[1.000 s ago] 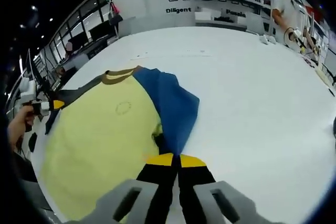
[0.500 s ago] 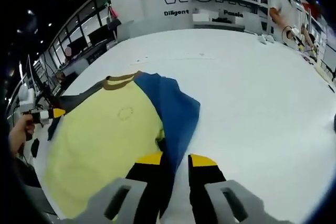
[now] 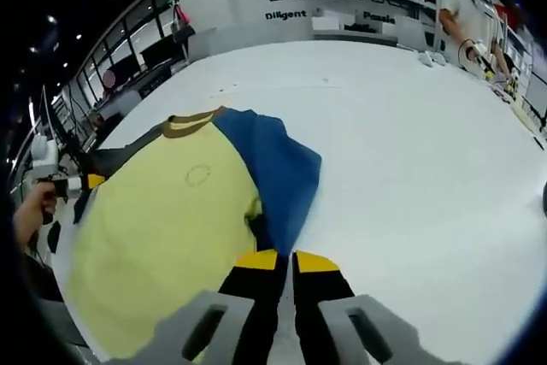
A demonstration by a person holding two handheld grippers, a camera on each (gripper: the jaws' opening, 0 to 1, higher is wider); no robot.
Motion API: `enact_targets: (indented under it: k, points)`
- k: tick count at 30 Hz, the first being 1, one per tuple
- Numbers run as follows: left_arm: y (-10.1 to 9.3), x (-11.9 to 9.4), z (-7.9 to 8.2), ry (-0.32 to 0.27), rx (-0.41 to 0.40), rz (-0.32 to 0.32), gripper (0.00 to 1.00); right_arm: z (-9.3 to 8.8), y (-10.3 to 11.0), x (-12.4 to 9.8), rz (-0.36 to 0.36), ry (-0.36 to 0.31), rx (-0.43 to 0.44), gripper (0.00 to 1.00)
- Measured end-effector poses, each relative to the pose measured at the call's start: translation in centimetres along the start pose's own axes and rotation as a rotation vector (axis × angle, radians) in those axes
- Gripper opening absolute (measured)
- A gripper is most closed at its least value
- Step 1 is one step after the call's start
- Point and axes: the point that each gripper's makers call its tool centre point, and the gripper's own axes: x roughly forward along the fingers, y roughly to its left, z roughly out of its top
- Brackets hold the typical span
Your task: Fold the garment on the visible template until the final outline fits inside the template.
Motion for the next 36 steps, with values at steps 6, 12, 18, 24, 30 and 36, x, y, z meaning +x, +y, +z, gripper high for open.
enact_targets:
  k: [6,12,18,24,30,36]
  points:
    - [0.7,0.3,0.6,-0.002,0.029,0.007,0.03,0.0,-0.7,0.0,-0.017,0.003,-0.007,0.00]
    - [1.3,1.0,1.2,0.008,0.080,0.011,0.04,0.5,-1.4,0.4,-0.027,0.010,-0.032,0.00]
    - [1.4,1.7,1.9,0.015,0.106,0.015,0.04,1.4,-2.3,0.6,-0.049,0.022,-0.063,0.00]
    - [1.7,2.0,2.4,0.015,0.117,0.020,0.04,1.9,-3.1,1.0,-0.076,0.029,-0.086,0.00]
    - [1.9,1.9,2.6,0.019,0.139,0.017,0.04,3.2,-4.1,1.0,-0.148,0.003,-0.174,0.00]
    - [2.1,1.8,2.7,0.021,0.142,0.012,0.04,5.1,-6.3,1.3,-0.269,-0.035,-0.301,0.00]
